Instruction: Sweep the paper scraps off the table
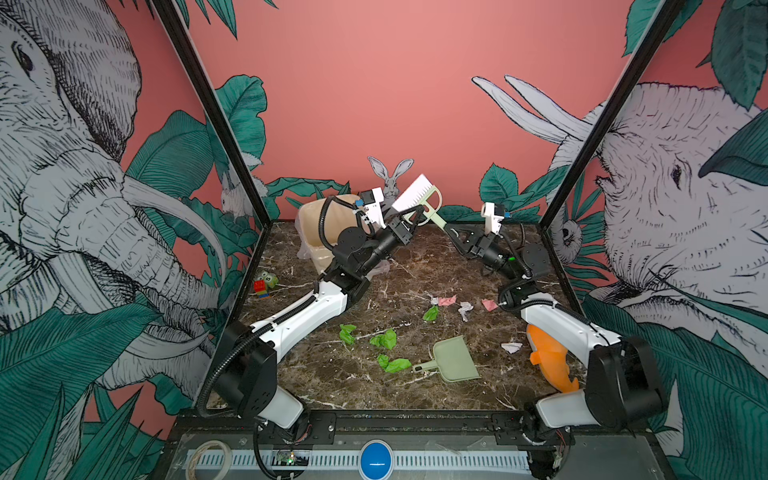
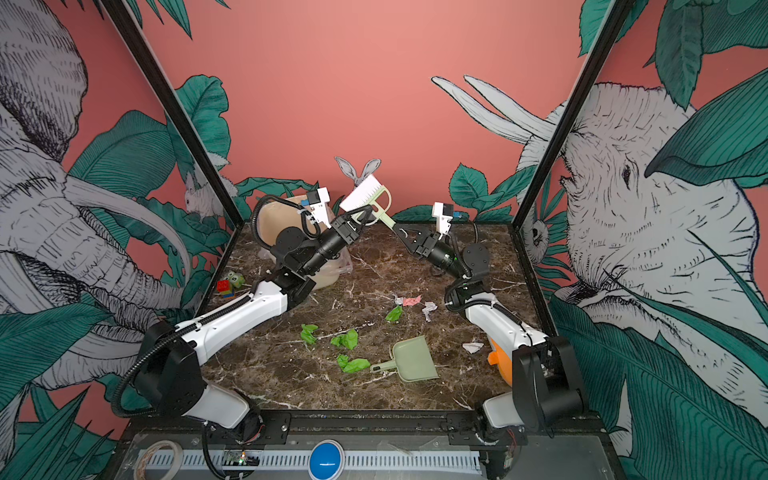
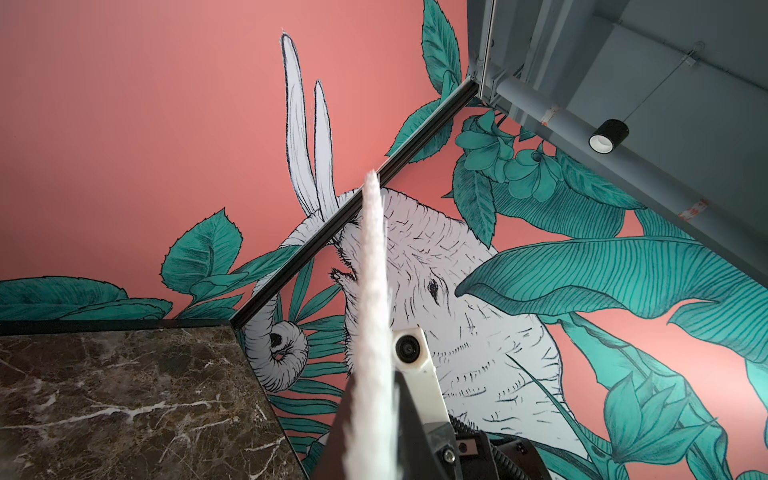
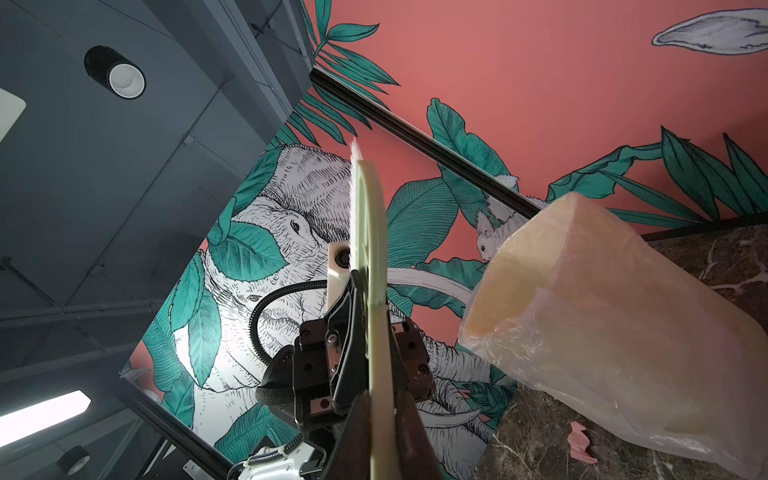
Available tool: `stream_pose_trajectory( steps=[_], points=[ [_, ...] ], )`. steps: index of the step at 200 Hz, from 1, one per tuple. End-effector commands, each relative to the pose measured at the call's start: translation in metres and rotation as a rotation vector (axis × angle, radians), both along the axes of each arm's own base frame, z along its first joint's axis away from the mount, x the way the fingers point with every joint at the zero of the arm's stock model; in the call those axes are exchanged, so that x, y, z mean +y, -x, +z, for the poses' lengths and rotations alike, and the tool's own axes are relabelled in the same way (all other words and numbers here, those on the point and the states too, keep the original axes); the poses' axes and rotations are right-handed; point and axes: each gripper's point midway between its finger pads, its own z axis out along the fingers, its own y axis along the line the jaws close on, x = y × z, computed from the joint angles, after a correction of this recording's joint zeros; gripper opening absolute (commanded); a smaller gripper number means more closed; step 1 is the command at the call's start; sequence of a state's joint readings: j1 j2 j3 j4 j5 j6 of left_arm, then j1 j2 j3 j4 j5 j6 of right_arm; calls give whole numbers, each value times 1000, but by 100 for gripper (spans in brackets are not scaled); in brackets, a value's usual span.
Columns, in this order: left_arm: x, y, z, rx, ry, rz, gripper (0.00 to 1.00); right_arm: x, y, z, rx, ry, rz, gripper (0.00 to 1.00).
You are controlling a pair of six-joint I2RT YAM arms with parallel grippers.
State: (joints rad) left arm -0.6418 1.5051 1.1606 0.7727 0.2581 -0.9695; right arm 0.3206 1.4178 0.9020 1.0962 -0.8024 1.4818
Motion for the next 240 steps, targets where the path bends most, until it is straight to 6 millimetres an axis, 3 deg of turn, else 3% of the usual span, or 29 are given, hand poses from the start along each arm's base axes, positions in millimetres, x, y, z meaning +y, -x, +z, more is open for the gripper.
stream_pose_trajectory(
  steps=[1, 13, 66, 92, 115, 127, 149, 174, 205, 240],
  points=[
    [9, 0, 5, -9, -17, 14, 0, -10, 21, 38, -90, -86, 8, 6],
    [9, -1, 5, -9, -22, 11, 0, -10, 21, 37, -88, -86, 8, 0],
    [3, -5, -2, 8, -57, -9, 0, -11, 22, 37, -84, -81, 2, 0],
    [4, -3, -6, 13, -106, -5, 44, -12, 18, 30, -52, -54, -25, 0],
    [8, 3, -15, 19, -184, 12, 68, -21, 6, 11, 25, 17, -96, 0],
    [14, 6, -27, 42, -249, 33, 84, -31, 0, -2, 78, 69, -144, 0],
    [24, 20, -51, 72, -405, 40, 94, -54, -7, -27, 142, 157, -234, 0],
    [35, 44, -86, 111, -633, 11, 97, -78, -4, -49, 208, 243, -293, 0],
    [46, 85, -142, 142, -984, -90, 98, -92, 11, -72, 243, 410, -324, 0],
    [39, 145, -190, 36, -1273, -252, 99, -108, 28, -88, 278, 511, -346, 0]
  ],
)
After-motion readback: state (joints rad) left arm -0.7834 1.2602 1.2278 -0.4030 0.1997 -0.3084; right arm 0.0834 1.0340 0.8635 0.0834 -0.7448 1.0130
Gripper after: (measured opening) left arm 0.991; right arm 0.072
